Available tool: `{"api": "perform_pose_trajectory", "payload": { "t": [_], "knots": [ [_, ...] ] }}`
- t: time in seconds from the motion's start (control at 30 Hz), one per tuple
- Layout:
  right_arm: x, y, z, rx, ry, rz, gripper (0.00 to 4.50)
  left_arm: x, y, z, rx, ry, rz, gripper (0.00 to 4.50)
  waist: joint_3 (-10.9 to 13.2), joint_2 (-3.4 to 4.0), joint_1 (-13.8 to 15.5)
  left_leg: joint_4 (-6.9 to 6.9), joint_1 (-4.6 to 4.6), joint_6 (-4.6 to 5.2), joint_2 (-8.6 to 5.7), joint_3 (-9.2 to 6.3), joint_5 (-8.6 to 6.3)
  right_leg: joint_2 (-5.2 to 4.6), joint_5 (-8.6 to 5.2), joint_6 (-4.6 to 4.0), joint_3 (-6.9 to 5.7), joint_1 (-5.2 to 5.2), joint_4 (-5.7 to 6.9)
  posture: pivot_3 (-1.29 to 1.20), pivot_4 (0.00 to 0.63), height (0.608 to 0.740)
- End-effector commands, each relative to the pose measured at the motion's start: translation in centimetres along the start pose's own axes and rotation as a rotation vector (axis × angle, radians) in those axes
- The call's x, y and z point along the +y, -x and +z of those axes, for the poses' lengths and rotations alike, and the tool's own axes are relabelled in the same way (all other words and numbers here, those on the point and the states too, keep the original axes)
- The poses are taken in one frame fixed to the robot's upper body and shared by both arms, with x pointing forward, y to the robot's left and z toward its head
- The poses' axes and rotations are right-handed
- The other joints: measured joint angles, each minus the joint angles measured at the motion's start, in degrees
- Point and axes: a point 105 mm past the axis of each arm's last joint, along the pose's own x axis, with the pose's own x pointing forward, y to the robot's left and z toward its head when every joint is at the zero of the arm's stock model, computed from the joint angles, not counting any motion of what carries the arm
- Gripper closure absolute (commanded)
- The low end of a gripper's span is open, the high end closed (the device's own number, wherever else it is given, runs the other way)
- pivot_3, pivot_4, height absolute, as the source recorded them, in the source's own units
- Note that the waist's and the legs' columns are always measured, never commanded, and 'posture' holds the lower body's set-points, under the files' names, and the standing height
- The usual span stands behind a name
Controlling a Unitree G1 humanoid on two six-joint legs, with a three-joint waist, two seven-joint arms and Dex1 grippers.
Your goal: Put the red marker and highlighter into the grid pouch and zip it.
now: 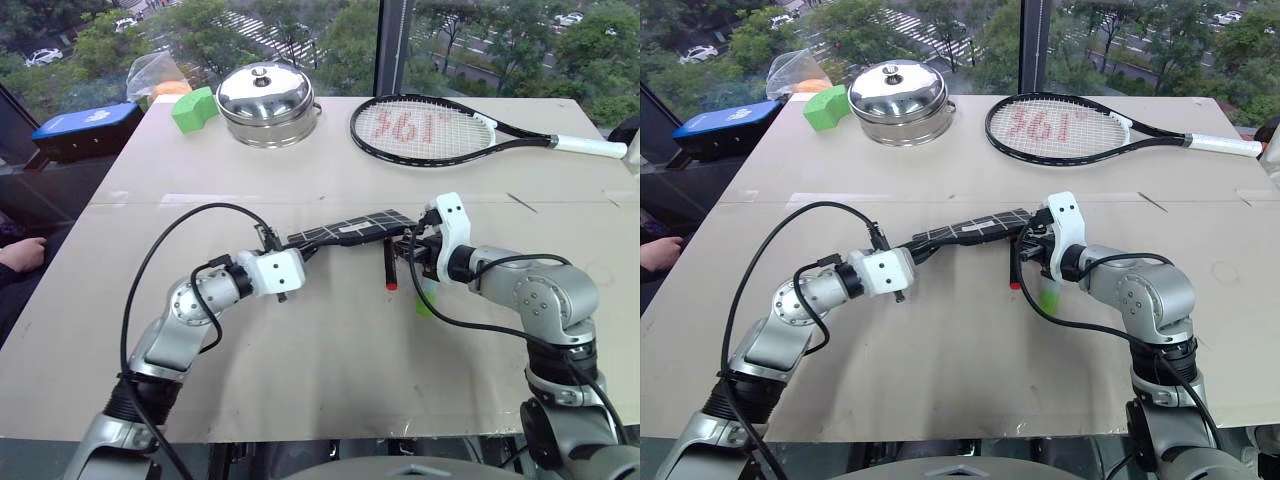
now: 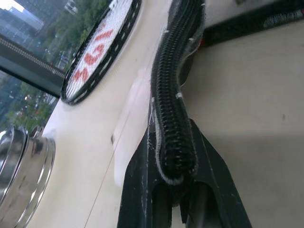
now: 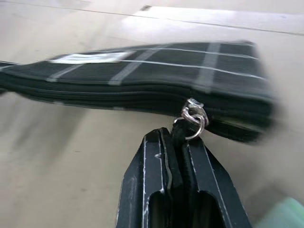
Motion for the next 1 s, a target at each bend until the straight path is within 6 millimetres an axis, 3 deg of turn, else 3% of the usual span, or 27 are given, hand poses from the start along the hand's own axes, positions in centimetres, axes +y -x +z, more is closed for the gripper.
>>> {"api": "perform_pose_trajectory", "payload": {
  "t": [0.03, 0.43, 0.57, 0.73, 1.0],
  "knots": [
    [1.3, 0.2, 1.7, -0.051, 0.031, 0.044, 4.47, 0.4, -0.6, 1.1, -0.044, -0.022, 0.018, 4.50, 0.0, 0.00, 0.0, 0.00, 0.00, 0.00, 0.00, 0.00, 0.00, 0.00, 0.00, 0.01, 0.00, 0.00, 0.00, 0.00, 0.150, 0.740],
    [4.8, -0.5, 2.3, -0.002, 0.116, 0.192, 4.47, 0.6, -2.5, 2.2, -0.083, -0.010, 0.035, 4.50, 0.0, 0.00, -0.1, 0.00, 0.00, 0.00, -0.01, -0.01, 0.00, 0.01, 0.02, 0.04, 0.01, 0.00, 0.01, 0.00, 0.150, 0.740],
    [3.4, -0.3, 2.4, 0.007, 0.131, 0.144, 4.47, 0.4, -2.0, 2.3, -0.093, -0.011, 0.027, 4.50, 0.0, -0.01, 0.0, 0.00, 0.00, 0.00, -0.01, -0.02, 0.00, 0.01, 0.03, 0.04, 0.01, 0.00, 0.01, 0.00, 0.150, 0.740],
    [0.1, 0.8, 2.3, 0.027, 0.137, 0.055, 4.47, -1.4, -0.7, 2.2, -0.116, -0.002, -0.084, 4.50, 0.0, 0.00, -0.1, 0.01, 0.00, 0.00, -0.01, 0.00, 0.00, 0.00, 0.03, 0.05, 0.03, 0.00, -0.01, 0.00, 0.150, 0.740],
    [-0.7, 1.7, 1.9, 0.072, 0.191, 0.061, 4.47, -1.8, -0.8, 2.9, -0.166, 0.020, -0.169, 4.50, 0.0, 0.01, 0.0, 0.02, -0.01, 0.01, 0.00, -0.01, 0.00, 0.00, 0.03, 0.05, 0.02, 0.00, -0.02, 0.00, 0.150, 0.740]
  ]
}}
